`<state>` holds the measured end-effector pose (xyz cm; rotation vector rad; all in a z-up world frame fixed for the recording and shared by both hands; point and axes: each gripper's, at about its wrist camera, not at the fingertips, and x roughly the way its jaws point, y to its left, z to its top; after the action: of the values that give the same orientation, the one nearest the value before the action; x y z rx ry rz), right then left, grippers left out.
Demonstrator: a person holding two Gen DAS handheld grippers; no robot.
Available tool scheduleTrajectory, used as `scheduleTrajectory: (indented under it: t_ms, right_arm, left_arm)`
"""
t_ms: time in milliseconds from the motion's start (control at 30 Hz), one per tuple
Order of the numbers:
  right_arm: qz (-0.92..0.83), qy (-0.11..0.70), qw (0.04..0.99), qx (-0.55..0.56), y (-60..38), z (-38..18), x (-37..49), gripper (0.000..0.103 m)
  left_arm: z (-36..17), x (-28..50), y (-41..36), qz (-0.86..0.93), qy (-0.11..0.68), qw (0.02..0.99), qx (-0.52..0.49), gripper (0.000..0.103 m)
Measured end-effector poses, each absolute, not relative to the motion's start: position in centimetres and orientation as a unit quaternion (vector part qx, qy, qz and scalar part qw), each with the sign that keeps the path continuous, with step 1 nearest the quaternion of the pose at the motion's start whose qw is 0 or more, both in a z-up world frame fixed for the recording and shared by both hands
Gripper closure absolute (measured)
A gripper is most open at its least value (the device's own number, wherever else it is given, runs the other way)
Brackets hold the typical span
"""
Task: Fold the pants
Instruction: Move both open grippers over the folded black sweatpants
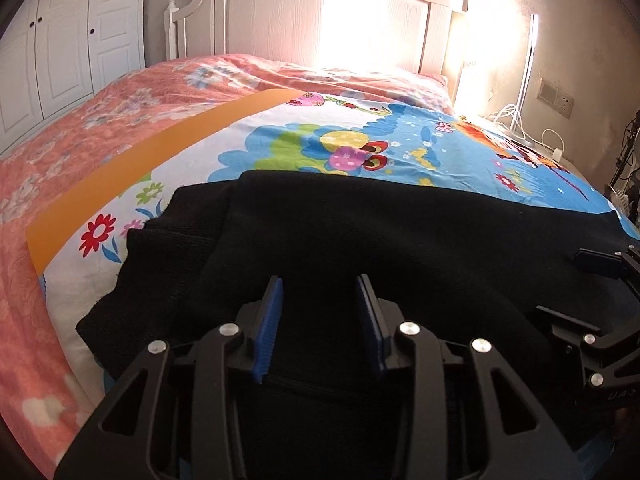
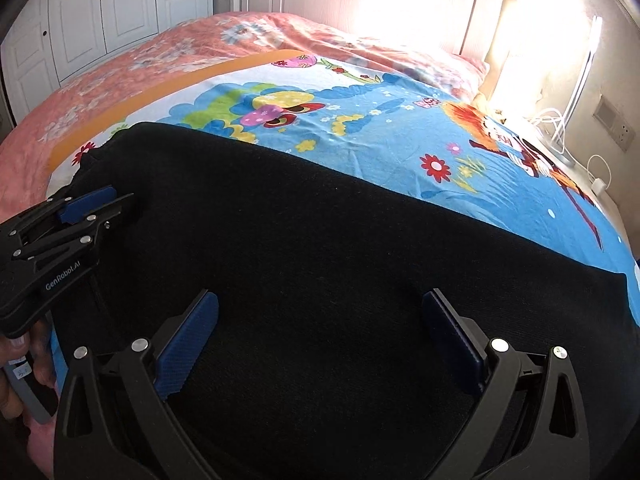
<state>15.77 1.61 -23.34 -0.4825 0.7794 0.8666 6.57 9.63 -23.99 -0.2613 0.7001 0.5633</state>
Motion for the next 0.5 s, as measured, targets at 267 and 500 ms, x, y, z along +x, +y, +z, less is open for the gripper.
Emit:
scheduleTrajectory:
  t_ms: [267, 500]
  right_arm:
    - [0.405, 0.365, 0.808, -0.224, 1.8, -23.4, 15.9, 0.005]
    - [0.408, 0.369, 0.806, -0.219, 1.8, -23.5, 16.1, 0.005]
  left_arm:
    - [-19.7, 6.8, 11.6, 0.258, 0.312, 0.912, -0.065, 0.072]
    - [-22.7, 11.1, 17.6, 0.263, 0.413, 0.869, -0.064, 0.042]
